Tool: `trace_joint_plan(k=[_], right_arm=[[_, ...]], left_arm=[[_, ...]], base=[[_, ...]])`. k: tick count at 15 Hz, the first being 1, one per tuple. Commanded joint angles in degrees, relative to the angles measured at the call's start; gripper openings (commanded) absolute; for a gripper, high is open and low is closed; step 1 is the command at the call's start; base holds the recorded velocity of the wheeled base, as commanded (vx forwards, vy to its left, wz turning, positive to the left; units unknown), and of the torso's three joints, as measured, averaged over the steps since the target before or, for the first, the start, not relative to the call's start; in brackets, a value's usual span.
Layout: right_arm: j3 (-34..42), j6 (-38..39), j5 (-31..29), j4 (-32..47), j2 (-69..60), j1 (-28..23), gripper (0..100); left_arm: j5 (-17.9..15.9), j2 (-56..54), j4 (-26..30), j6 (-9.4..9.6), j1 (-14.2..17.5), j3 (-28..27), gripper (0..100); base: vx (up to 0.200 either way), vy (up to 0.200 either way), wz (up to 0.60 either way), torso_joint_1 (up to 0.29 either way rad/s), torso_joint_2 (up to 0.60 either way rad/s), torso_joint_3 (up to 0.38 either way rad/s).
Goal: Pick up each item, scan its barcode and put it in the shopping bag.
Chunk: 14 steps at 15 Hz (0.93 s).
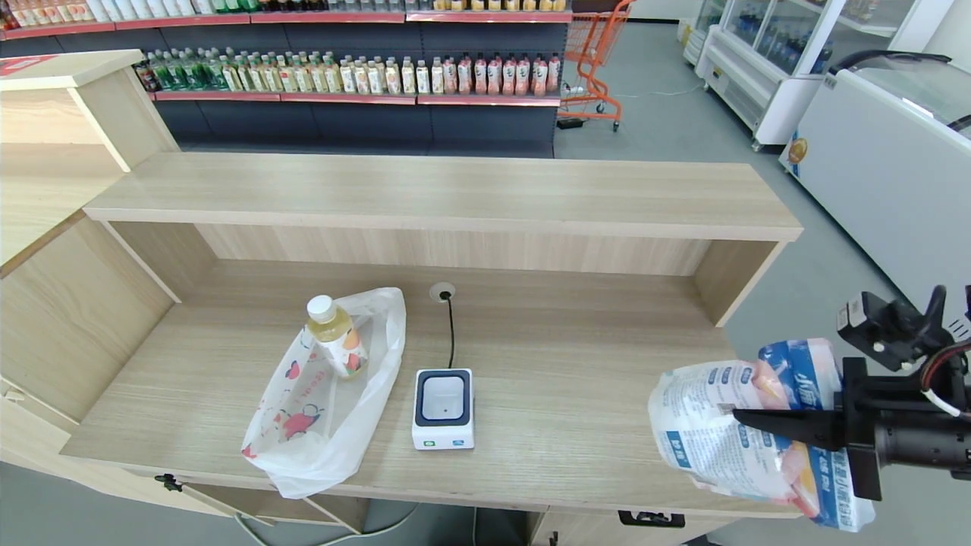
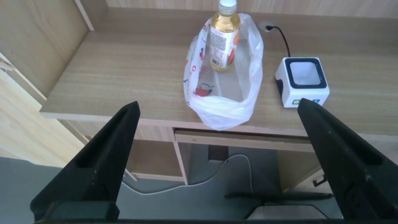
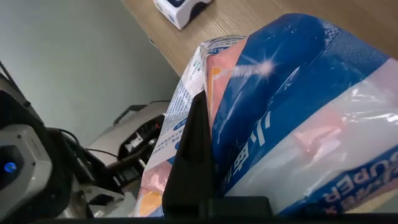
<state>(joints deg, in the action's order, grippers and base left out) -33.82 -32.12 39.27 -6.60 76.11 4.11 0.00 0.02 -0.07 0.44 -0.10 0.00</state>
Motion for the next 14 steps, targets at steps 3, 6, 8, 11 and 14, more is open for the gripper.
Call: trace_joint_plan(k=[3,6,8,11,14], right_arm=[[0.1,-2.9,1.6,-1.1,0.4,-2.4,0],[-0.1,-10.7,1.1,-5.6,1.7,-2.5,0],[-0.2,-20.5,1.2,-5.7,2.2,-4.8,0],[-0.5,-26.0,1.3,-5.7,2.4,-4.6,0],[-2.0,-25.7,1.5,-5.6,3.6,-4.0,0]], left_arm=[[0.0,0.1,0.0,0.0,0.0,0.0,100],[0.0,0.0,0.0,0.0,0.0,0.0,100],[0.0,0.1,0.0,0.0,0.0,0.0,100],[0.0,0.1,0.0,0.18,0.0,0.0,100],[0.0,0.0,0.0,0.0,0.0,0.0,100]], base=[[0.0,0.0,0.0,0.0,0.0,0.0],[0.0,0.0,0.0,0.0,0.0,0.0],[0.0,0.0,0.0,0.0,0.0,0.0],[0.0,0.0,0.0,0.0,0.0,0.0],[0.0,0.0,0.0,0.0,0.0,0.0]])
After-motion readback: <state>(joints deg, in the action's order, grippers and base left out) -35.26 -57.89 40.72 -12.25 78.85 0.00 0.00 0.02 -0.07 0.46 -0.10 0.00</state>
